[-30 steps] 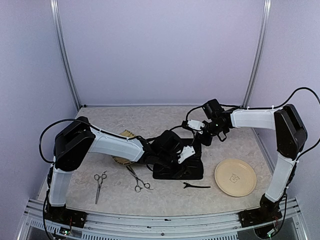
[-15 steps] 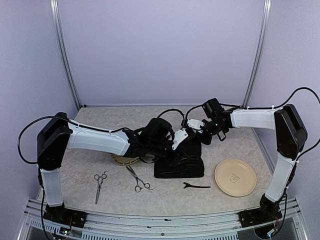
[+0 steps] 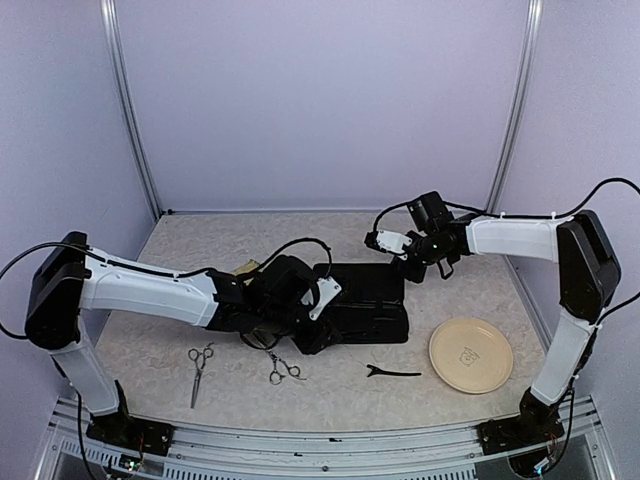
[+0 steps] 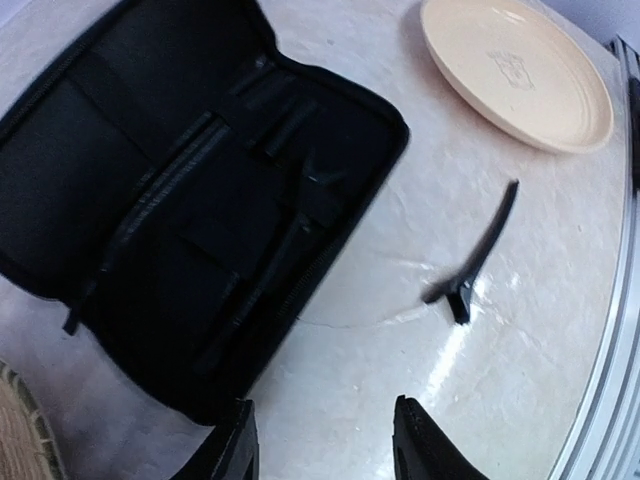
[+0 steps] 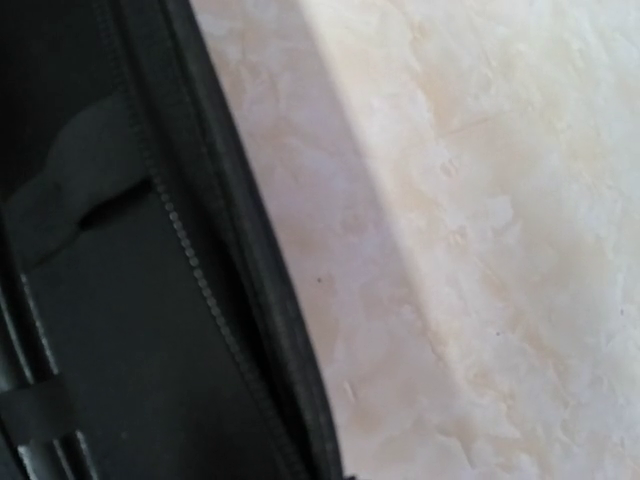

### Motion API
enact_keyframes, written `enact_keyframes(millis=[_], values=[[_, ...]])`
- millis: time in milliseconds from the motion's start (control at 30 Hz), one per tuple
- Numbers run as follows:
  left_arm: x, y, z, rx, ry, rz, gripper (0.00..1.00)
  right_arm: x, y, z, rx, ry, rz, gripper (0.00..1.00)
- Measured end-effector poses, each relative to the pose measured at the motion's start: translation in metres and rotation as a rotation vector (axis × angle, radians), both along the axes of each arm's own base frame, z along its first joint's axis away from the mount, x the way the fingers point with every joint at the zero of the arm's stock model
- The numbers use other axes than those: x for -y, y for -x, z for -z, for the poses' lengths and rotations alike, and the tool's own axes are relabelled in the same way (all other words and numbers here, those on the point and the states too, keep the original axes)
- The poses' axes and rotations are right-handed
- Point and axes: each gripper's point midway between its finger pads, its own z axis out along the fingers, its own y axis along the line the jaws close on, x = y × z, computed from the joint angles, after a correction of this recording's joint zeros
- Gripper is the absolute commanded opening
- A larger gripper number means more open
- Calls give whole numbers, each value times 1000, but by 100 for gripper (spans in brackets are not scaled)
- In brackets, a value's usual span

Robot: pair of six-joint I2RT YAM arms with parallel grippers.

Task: Sort the hair-cutting tools

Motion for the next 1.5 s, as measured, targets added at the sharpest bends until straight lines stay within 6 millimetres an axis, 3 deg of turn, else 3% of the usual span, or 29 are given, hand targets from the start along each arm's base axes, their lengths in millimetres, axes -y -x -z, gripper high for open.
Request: enact_keyframes(millis=[100, 233, 400, 633, 800, 967, 1233, 1500], values=[[6, 25, 12, 1, -32, 95, 35, -1, 1, 0, 1, 0, -5, 17], [32, 45, 16, 25, -43, 236, 30, -1, 1, 2, 1, 10, -7, 19], [56, 49, 33, 16, -68, 340, 29, -1, 1, 2, 3, 14, -8, 20], [54, 59, 68, -42, -159, 398, 27, 0, 0, 4, 4, 21, -12, 20], [53, 65, 76, -60, -179, 420, 34, 0, 0, 4, 6, 25, -14, 20], [61, 65, 78, -58, -179, 430, 33, -1, 1, 4, 11, 33, -16, 20], [74, 65, 87, -50, -185, 444, 28, -1, 1, 4, 13, 36, -14, 21], [81, 59, 87, -21, -188, 423, 9, -2, 1, 4, 17, 43, -13, 21]])
